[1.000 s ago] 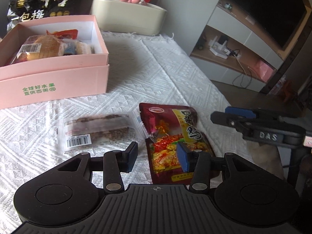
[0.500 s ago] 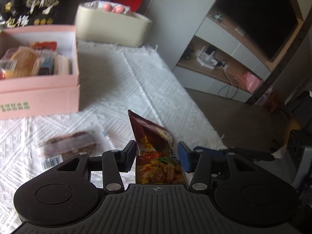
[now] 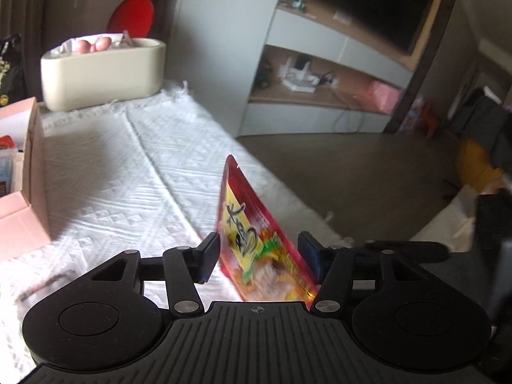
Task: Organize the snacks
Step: 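Lift the chicken snack bag with the left gripper and carry it toward the pink box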
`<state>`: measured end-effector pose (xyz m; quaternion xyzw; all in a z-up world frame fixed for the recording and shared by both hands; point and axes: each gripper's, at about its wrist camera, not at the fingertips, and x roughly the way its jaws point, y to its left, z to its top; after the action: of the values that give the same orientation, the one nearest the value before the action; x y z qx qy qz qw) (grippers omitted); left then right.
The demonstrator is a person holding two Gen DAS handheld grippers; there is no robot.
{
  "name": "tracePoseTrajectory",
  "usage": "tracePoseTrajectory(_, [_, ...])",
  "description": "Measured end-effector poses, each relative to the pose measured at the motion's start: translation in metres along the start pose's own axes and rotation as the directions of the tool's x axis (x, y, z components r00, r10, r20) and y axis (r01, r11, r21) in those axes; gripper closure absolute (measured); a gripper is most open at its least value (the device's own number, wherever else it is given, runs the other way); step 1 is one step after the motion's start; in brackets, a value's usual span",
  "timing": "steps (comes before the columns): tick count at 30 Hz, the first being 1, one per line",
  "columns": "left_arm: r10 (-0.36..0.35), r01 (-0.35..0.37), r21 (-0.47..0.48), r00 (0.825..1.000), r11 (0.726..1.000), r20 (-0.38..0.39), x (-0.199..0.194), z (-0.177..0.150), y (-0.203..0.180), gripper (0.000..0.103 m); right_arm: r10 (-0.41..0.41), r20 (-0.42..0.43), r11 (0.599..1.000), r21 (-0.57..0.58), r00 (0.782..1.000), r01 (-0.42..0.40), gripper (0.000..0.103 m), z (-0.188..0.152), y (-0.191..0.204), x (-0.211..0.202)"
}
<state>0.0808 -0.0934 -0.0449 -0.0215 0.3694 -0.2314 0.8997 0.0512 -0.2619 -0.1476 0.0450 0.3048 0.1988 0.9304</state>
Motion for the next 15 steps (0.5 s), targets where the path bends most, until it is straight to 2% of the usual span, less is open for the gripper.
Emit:
tracePoseTrajectory(2, [0.075,-0.075,0.040,0.997,0.996,-0.002,0.004,-0.001,-0.002,0.048,0.002,0.005,1.000,-0.002,1.000,-0.002,0.065,-0.001,0.000,0.001])
tracePoseTrajectory(4, [0.112,-0.112,0.061,0.994,0.992,-0.008,0.005,-0.003,0.001,0.049,0.002,0.009,1.000,-0.002,1.000,-0.002,0.065,-0.001,0.000,0.001])
tracePoseTrajectory(6, [0.125,-0.124,0.071,0.992,0.990,-0.017,0.004,-0.005,0.005,0.056,0.001,0.011,1.000,-0.003,1.000,-0.001,0.065,-0.001,0.001,0.003])
tracePoseTrajectory(7, [0.134,-0.132,0.077,0.991,0.988,-0.017,0.004,-0.006,0.006,0.064,-0.001,0.012,1.000,-0.006,1.000,0.001,0.064,0.000,0.002,0.003])
tracePoseTrajectory(11, [0.127,-0.126,0.053,0.992,0.991,-0.020,0.003,-0.006,0.010,0.067,-0.012,0.019,1.000,-0.024,1.000,0.012,0.062,-0.001,0.005,0.005])
tracePoseTrajectory(15, [0.106,-0.107,-0.053,0.994,0.993,-0.027,0.002,-0.009,0.020,0.068,-0.014,0.024,0.999,-0.033,1.000,0.015,0.061,-0.003,0.006,0.004])
